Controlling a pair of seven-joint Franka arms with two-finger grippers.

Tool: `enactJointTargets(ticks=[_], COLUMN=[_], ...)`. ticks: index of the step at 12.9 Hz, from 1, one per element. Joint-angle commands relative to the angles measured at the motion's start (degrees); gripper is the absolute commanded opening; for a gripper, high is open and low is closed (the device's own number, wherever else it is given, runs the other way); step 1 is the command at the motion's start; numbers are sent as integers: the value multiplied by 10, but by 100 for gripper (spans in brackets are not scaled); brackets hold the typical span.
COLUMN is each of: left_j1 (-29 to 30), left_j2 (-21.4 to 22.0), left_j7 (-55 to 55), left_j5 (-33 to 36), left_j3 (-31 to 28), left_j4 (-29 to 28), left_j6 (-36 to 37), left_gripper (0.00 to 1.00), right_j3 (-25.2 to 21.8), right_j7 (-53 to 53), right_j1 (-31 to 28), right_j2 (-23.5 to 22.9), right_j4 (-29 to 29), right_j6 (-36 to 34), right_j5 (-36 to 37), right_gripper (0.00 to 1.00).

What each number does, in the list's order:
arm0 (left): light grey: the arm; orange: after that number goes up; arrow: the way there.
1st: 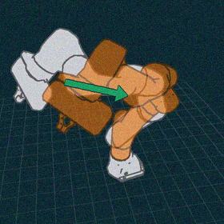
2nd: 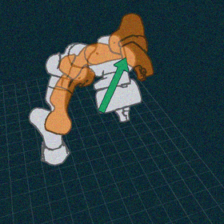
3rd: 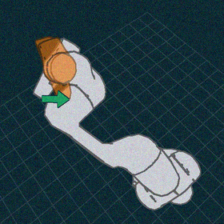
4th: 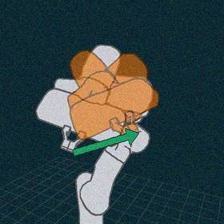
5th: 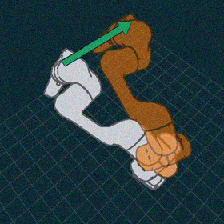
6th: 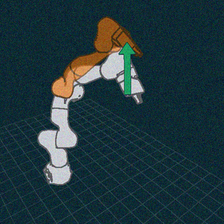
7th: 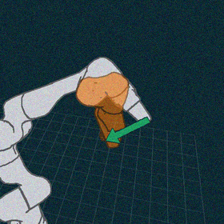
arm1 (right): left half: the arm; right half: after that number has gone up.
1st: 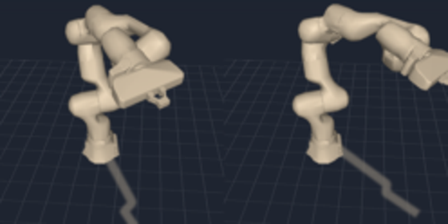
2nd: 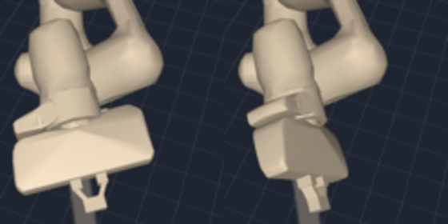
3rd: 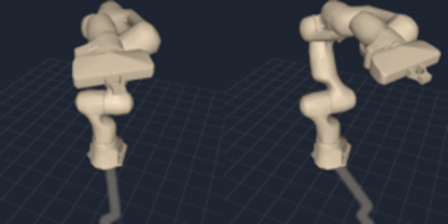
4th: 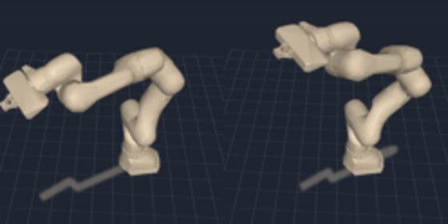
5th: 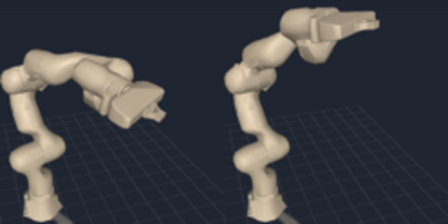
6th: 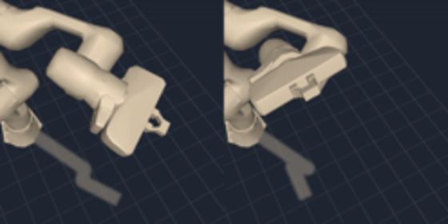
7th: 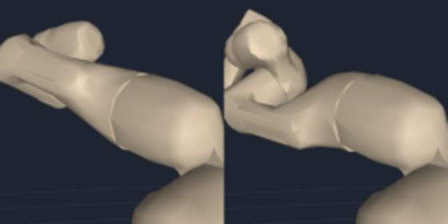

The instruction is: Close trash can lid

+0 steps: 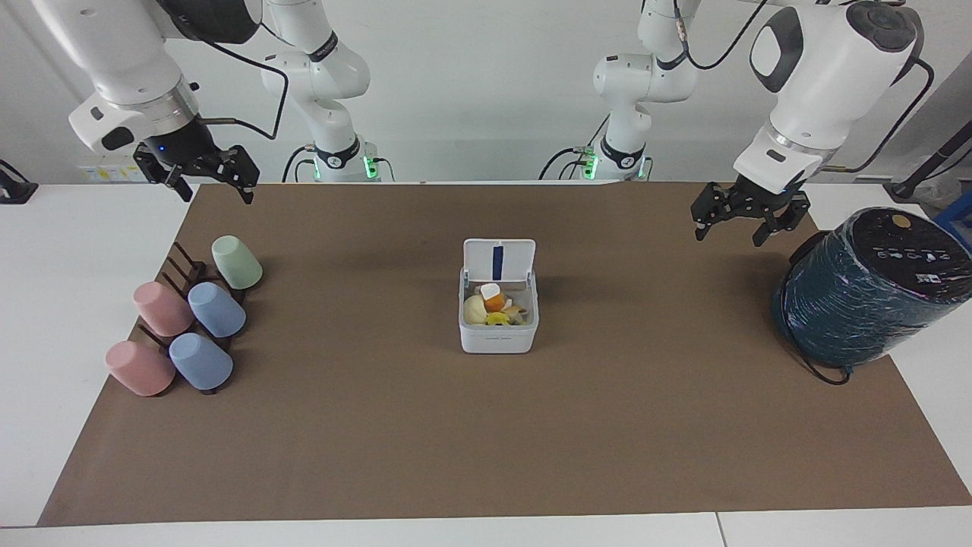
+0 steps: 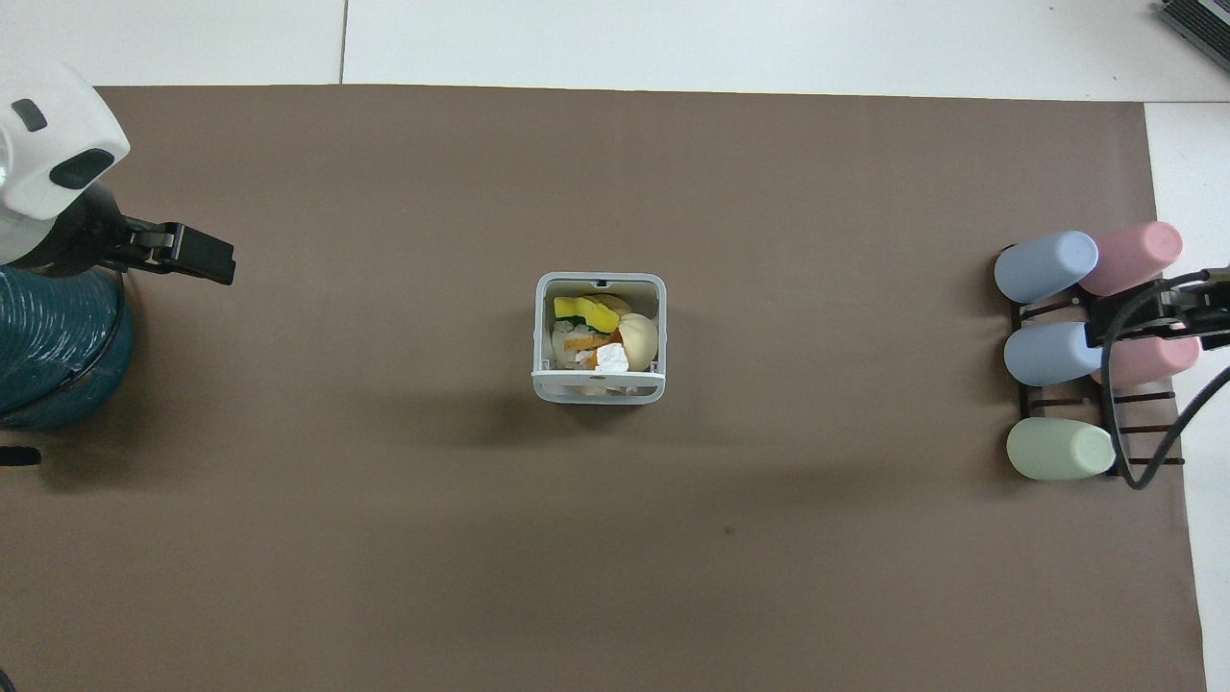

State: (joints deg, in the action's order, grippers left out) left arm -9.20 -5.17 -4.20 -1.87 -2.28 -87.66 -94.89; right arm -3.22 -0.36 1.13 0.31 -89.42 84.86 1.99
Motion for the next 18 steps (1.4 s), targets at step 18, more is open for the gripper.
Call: enactJointTargets(ticks=[18], left_j1=[-17], left_j2=[27], left_j7=[39], left_j5=[7], left_j3=[8], left_j4=[-44], left_j6=[-14], left_gripper=[86], right_j3=[2], right_j7=[11], right_j1=[-3], right_j2=[8], right_j4=[-5], right_j6=[1], right_j5=[-1], right_gripper=[100])
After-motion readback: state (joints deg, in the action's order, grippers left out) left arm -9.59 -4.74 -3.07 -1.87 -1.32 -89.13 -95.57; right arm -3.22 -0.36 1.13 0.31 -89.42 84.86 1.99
